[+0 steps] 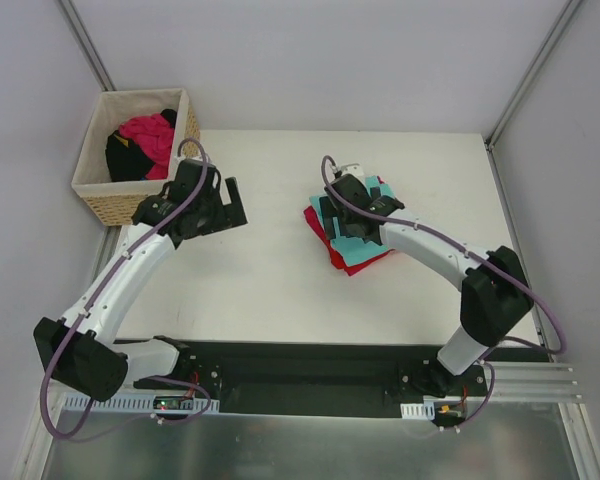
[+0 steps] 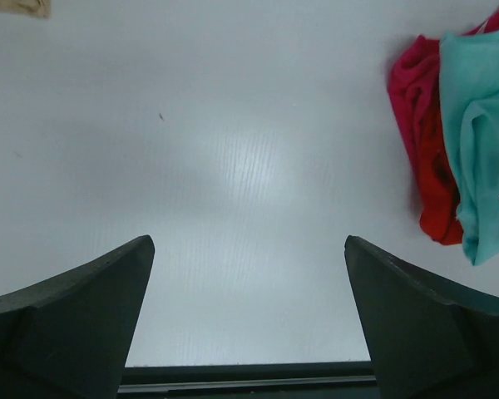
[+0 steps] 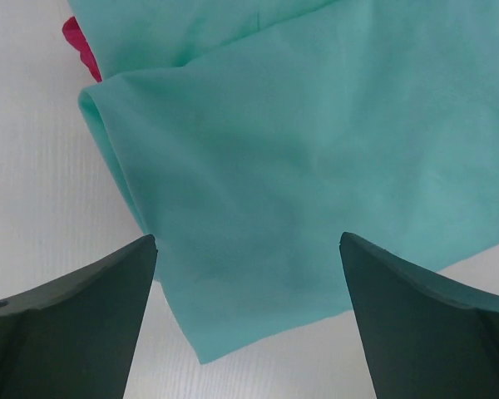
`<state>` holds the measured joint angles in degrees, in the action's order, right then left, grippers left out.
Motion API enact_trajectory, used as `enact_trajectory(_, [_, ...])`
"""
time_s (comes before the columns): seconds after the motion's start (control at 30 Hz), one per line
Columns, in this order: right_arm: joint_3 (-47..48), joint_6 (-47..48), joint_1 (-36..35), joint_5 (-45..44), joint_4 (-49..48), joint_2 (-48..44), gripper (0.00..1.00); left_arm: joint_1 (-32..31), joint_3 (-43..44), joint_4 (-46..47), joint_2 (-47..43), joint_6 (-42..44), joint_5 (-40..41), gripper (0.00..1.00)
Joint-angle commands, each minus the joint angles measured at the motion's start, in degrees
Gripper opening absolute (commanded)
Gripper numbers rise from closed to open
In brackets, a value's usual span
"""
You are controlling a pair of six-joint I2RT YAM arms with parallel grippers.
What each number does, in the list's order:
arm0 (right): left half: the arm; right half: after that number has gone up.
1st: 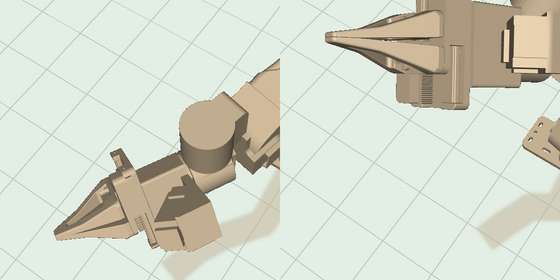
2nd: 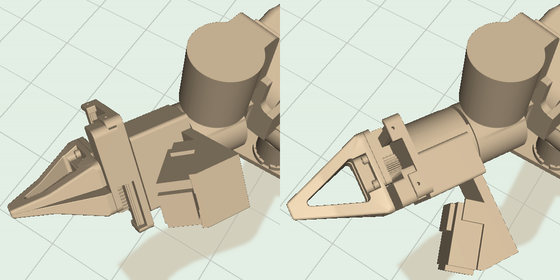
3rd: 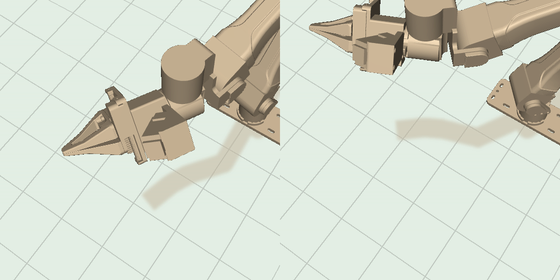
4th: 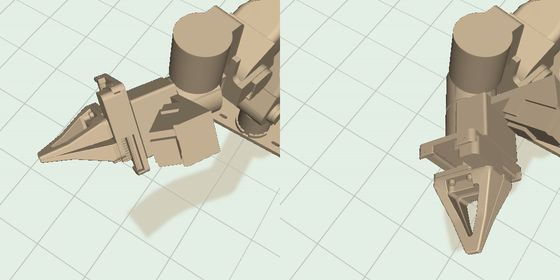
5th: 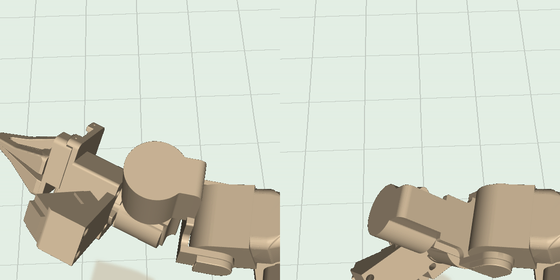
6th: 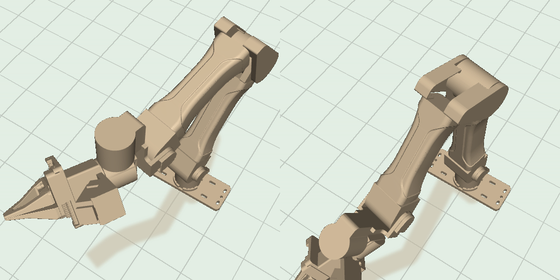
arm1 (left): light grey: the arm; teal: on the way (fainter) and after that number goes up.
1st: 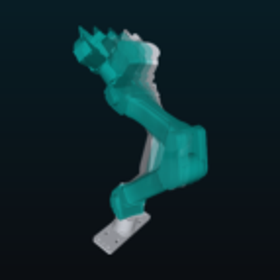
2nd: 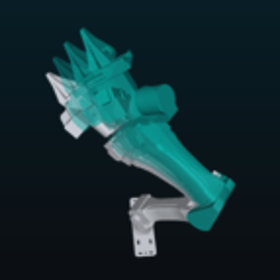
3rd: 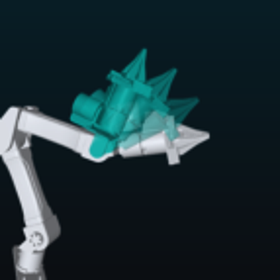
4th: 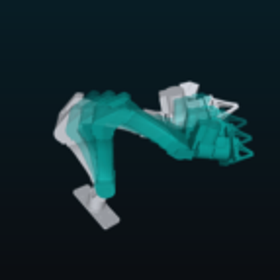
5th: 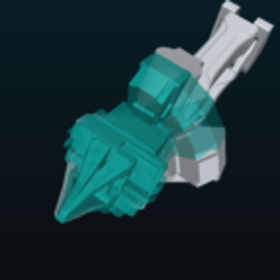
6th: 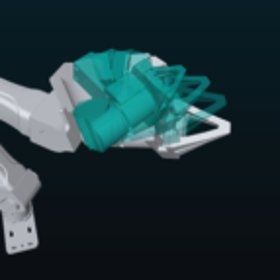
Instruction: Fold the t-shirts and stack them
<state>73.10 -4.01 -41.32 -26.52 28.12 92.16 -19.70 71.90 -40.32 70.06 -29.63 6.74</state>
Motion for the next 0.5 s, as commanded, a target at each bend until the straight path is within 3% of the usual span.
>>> enact_trajectory(0.0, [4.1, -0.9, 0.6, 2.4, -2.5, 2.9, 0.96, -3.0, -3.8, 3.5, -0.9, -3.0, 2.2, 0.99])
enact_trajectory(0.47, [0.6, -5.7, 10.7, 12.5, -6.3, 11.9, 0.96, -8.9, -6.6, 7.0, 5.1, -4.9, 3.4, 0.99])
